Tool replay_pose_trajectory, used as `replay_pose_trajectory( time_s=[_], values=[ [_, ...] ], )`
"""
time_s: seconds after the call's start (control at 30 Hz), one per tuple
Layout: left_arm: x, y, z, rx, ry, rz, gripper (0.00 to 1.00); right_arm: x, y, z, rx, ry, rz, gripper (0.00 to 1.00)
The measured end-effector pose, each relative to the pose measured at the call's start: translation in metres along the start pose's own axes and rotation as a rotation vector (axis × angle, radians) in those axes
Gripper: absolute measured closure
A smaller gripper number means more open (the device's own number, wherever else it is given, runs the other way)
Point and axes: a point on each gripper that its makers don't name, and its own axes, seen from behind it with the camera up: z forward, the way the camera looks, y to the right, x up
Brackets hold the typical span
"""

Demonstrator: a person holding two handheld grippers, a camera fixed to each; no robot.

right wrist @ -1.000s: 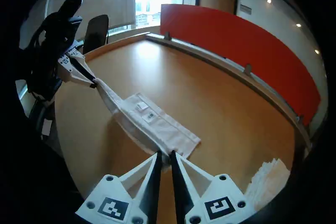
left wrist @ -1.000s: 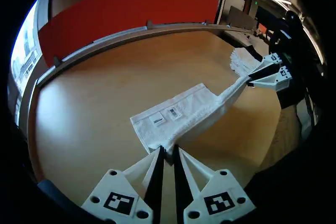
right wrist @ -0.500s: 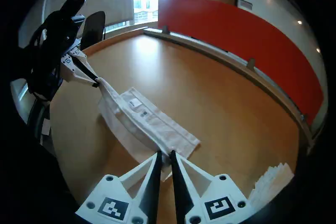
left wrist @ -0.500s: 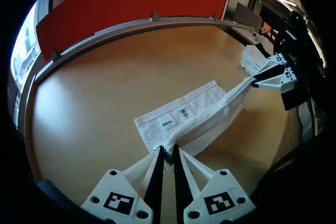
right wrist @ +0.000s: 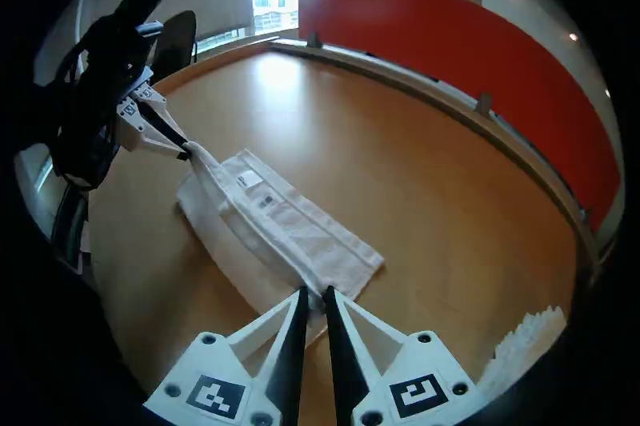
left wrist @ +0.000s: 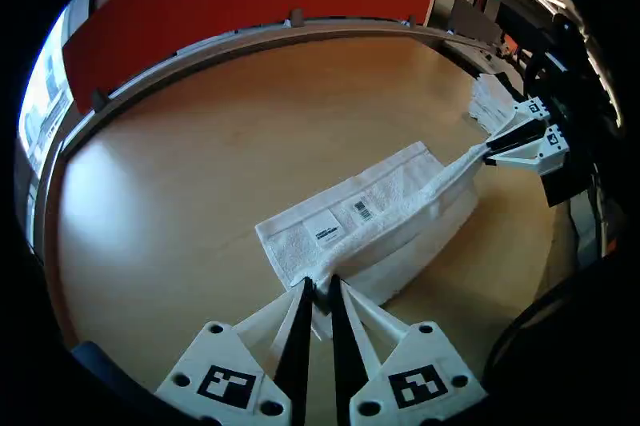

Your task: Fold towel

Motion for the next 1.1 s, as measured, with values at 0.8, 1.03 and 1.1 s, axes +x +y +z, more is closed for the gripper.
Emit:
replay_pose_trajectory(
  time_s=[0.8, 1.03, 1.1],
  values=[
    [-0.006, -0.017, 0.051, 0.019, -0.026, 0.000, 0.83, -0.017, 0.021, 0.046, -0.027, -0.069, 0.041, 0.82],
    [-0.006, -0.021, 0.059, 0.020, -0.037, -0.014, 0.82, -0.017, 0.025, 0.052, -0.042, -0.069, 0.046, 0.79],
    [-0.006, -0.023, 0.060, 0.020, -0.037, -0.014, 0.82, -0.017, 0.025, 0.054, -0.043, -0.070, 0.051, 0.78]
  ],
)
